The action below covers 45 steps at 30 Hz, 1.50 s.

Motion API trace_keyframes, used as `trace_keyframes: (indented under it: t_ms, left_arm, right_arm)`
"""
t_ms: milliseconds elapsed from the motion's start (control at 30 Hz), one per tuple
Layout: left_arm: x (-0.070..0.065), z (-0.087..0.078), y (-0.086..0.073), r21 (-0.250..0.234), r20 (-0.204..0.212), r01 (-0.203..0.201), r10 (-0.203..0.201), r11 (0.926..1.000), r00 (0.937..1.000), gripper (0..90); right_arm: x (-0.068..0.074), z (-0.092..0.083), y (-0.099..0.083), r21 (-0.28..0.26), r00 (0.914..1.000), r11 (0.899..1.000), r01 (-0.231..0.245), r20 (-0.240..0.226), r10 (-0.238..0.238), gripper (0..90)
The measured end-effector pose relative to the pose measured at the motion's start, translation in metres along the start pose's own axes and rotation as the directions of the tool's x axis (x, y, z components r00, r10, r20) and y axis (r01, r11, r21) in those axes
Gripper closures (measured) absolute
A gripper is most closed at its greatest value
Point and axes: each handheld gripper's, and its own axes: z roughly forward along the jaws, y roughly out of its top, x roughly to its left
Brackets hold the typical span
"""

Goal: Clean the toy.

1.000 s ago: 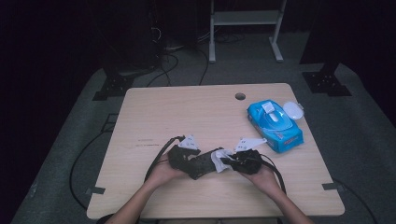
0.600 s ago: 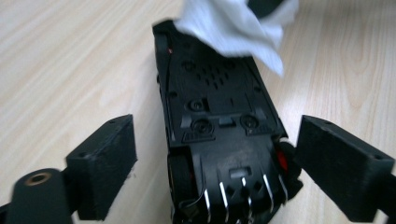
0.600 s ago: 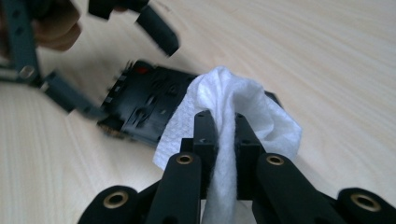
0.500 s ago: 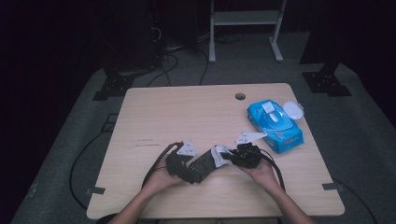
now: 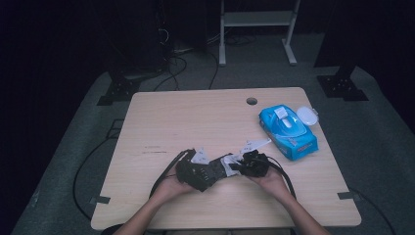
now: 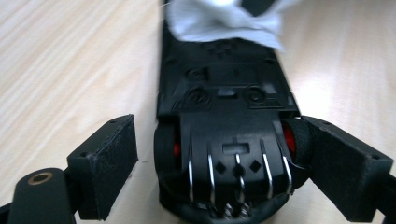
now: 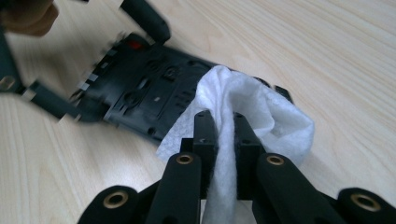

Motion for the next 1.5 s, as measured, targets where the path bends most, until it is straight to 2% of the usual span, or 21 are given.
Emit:
trace_keyframes:
  t_ms: [67, 167, 367, 433, 500, 600, 733, 833, 933, 1000, 1067, 1133, 1267, 1300, 1433, 1500]
  left_arm:
    - [0.006, 0.001, -0.001, -0.025, 0.014, 0.007, -0.007, 0.9997, 0.9999, 18.1]
    - [0.011, 0.004, 0.003, -0.013, 0.035, 0.0, 0.001, 0.9999, 0.9994, 19.2]
    - [0.01, 0.015, 0.01, -0.054, 0.065, -0.029, 0.033, 0.9981, 0.9973, 22.7]
    - [0.008, 0.019, 0.014, -0.064, 0.087, -0.035, 0.041, 0.9974, 0.9954, 24.0]
    - [0.005, 0.022, 0.022, -0.068, 0.071, -0.066, 0.071, 0.9955, 0.9949, 24.7]
    - [0.001, 0.028, 0.031, -0.066, 0.068, -0.083, 0.088, 0.9943, 0.9938, 25.7]
    - [0.0, 0.033, 0.032, -0.084, 0.063, -0.083, 0.088, 0.993, 0.9941, 25.7]
    - [0.001, 0.034, 0.027, -0.081, 0.065, -0.078, 0.083, 0.9937, 0.9944, 25.8]
    - [0.003, 0.034, 0.022, -0.086, 0.077, -0.061, 0.067, 0.9944, 0.9948, 25.7]
    - [0.005, 0.032, 0.02, -0.092, 0.077, -0.061, 0.068, 0.9939, 0.9947, 25.5]
    - [0.005, 0.03, 0.02, -0.104, 0.08, -0.048, 0.056, 0.9935, 0.9952, 25.3]
    - [0.006, 0.03, 0.02, -0.091, 0.077, -0.044, 0.051, 0.9949, 0.9957, 22.9]
    - [0.005, 0.035, 0.017, -0.066, 0.077, -0.037, 0.042, 0.9971, 0.9961, 22.0]
    - [0.004, 0.035, 0.016, -0.071, 0.078, -0.051, 0.056, 0.9962, 0.9954, 23.6]
    - [0.003, 0.033, 0.018, -0.08, 0.071, -0.064, 0.069, 0.9947, 0.995, 24.9]
    - [0.003, 0.03, 0.018, -0.086, 0.065, -0.073, 0.079, 0.9937, 0.9948, 25.0]
  right_arm:
    - [-0.002, -0.001, -0.002, 0.0, 0.9998, 1.0, -0.015, -0.015, 0.015, 82.8]
    - [-0.004, -0.004, -0.006, -0.007, 0.9991, 0.999, -0.041, -0.012, 0.041, 82.8]
    - [-0.009, -0.012, -0.009, -0.027, 0.9986, 0.998, -0.049, 0.017, 0.05, 82.8]
    - [-0.009, -0.015, -0.007, -0.036, 0.9985, 0.998, -0.053, 0.007, 0.053, 82.9]
    - [-0.007, -0.014, -0.005, -0.038, 0.9992, 0.999, -0.038, 0.004, 0.039, 82.9]
    - [-0.002, -0.009, -0.001, -0.045, 0.9993, 0.998, -0.032, -0.018, 0.031, 82.9]
    - [0.006, -0.001, 0.008, -0.075, 0.9986, 0.997, -0.018, -0.05, 0.014, 82.8]
    - [0.006, 0.003, 0.009, -0.063, 0.999, 0.998, 0.001, -0.044, -0.004, 82.9]
    - [0.0, 0.001, 0.006, -0.054, 1.0, 0.999, 0.004, 0.006, -0.004, 82.8]
    - [-0.008, -0.004, 0.002, -0.057, 0.9989, 0.998, -0.019, 0.042, 0.021, 82.9]
    - [-0.014, -0.007, -0.001, -0.065, 0.9976, 0.997, -0.05, 0.043, 0.053, 82.9]
    - [-0.014, -0.007, -0.003, -0.071, 0.9972, 0.996, -0.058, 0.043, 0.061, 82.9]
    - [-0.007, -0.004, 0.0, -0.07, 0.9981, 0.997, -0.035, 0.048, 0.039, 82.8]
    - [-0.004, -0.003, 0.001, -0.07, 0.9985, 0.997, -0.03, 0.043, 0.034, 82.8]
    - [0.014, 0.006, 0.006, -0.077, 0.9992, 0.997, 0.013, -0.038, -0.016, 82.8]
    - [0.02, 0.008, 0.008, -0.071, 0.9984, 0.997, 0.042, -0.033, -0.045, 82.8]
